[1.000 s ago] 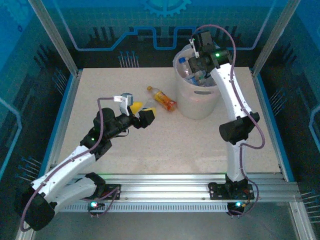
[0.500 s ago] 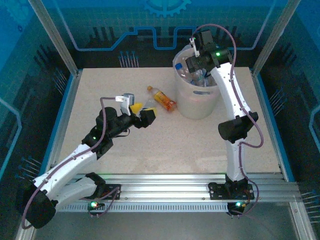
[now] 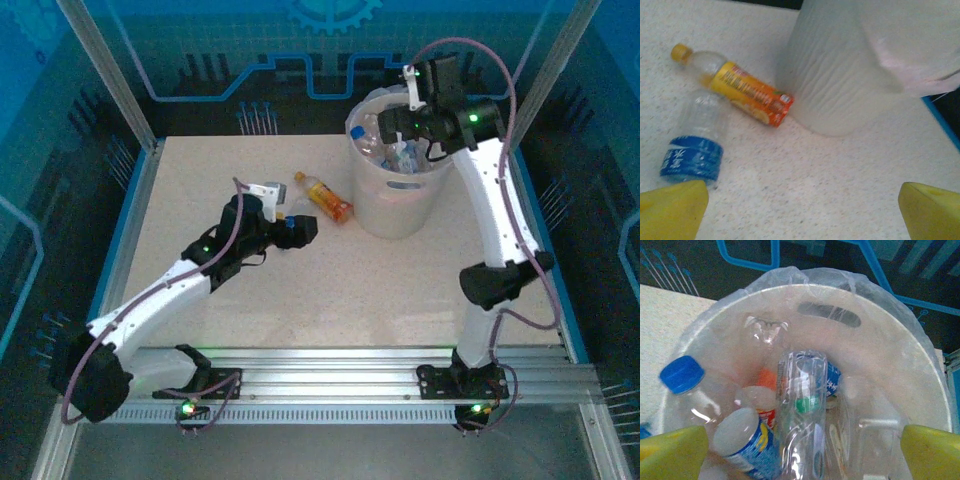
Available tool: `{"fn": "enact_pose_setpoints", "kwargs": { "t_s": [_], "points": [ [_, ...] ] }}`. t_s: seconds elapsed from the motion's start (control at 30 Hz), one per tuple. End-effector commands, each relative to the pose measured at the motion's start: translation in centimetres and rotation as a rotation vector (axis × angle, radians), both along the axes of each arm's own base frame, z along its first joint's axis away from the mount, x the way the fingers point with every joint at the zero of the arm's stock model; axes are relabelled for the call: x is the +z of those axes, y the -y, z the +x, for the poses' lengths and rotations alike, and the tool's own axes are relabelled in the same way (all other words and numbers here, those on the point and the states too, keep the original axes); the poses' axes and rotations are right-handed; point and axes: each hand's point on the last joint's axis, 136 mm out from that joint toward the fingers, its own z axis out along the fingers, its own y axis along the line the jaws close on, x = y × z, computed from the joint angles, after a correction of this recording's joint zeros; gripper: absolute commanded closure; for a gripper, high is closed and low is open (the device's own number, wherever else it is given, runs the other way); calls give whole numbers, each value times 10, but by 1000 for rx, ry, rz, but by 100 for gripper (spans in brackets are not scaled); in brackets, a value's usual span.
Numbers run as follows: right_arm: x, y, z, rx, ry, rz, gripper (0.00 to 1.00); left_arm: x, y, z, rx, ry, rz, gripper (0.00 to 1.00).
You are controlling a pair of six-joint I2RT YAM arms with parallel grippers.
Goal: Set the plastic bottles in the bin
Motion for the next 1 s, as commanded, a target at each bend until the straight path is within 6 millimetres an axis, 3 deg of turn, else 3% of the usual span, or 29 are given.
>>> {"fn": "enact_pose_setpoints", "kwargs": {
  "t_s": [0.0, 0.27, 0.43, 0.73, 0.97],
  "points": [
    [9, -2, -18, -17, 13, 101, 0, -26, -8, 2, 21, -79, 130, 1],
    [-11, 2, -55, -56, -12, 155, 0, -69, -16, 20, 64, -175, 290, 1],
    [-27, 9, -76, -93, -20, 180, 0, -86, -26, 38, 94, -214, 400, 1],
    [-50, 17, -105, -133, -9, 266, 0, -113, -37, 71, 88, -302, 373, 1],
    [-71, 29, -117, -199, -12, 281, 0, -133, -30, 85, 49, -347, 365, 1]
  ]
}}
